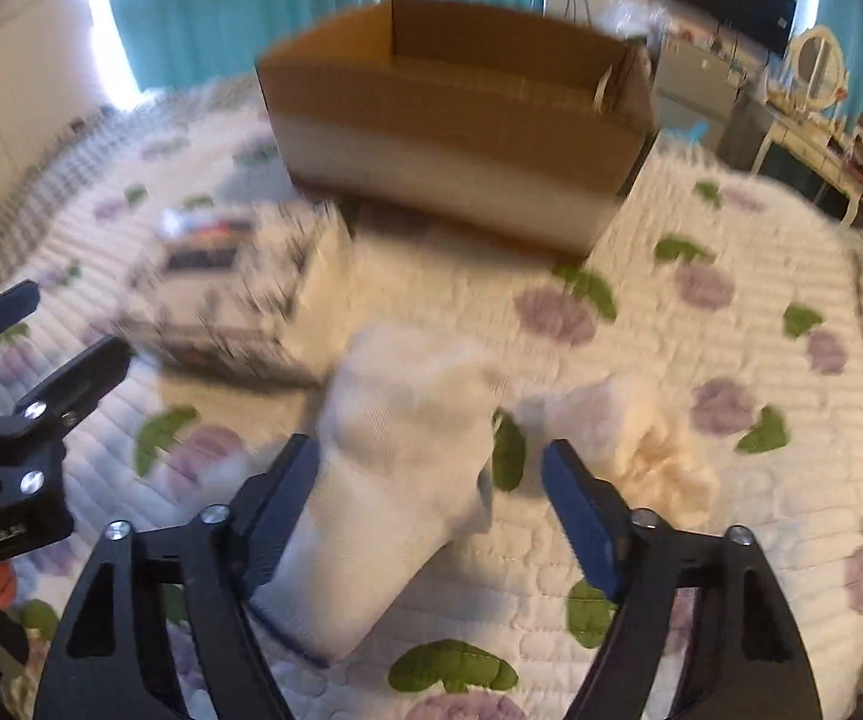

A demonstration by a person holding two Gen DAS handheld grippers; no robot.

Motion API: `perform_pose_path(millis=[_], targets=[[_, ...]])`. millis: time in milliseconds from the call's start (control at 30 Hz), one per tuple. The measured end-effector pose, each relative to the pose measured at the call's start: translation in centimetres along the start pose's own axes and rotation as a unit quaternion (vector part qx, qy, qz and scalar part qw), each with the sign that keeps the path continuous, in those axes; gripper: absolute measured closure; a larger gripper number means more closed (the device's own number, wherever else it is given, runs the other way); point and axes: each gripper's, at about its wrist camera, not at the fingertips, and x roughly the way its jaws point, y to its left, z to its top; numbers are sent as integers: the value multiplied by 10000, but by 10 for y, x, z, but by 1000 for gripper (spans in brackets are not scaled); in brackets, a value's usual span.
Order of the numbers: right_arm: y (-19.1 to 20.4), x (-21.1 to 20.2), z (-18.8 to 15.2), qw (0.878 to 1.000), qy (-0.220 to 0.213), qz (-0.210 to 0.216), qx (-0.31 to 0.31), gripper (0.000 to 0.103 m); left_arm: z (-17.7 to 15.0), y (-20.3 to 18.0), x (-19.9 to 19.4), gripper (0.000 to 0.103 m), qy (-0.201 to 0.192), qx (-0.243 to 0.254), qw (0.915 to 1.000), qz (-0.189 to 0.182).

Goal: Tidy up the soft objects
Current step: 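Grasp the white sock with the right gripper while the left grasps a small white item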

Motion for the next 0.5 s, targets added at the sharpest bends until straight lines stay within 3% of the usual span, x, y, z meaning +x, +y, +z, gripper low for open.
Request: perform_pose_path(millis=[167,233,300,433,500], targets=[[3,22,-2,9996,223,182,-5,29,-10,7,17,0,374,-134,9991,-132],[6,27,-3,9992,335,201,-35,36,-10,6,15,0,344,-149,9991,-181],[8,21,-4,9995,234,215,-58,51,-11,4,12,0,340,-132,9991,-216],[6,-8,-10,9995,51,307,58,57,-14,-3,4,0,351,-56,9989,-307],[2,-36,-15,9987,-243,426,145,58,-15,-9,1,0,367,-17,9987,-340]])
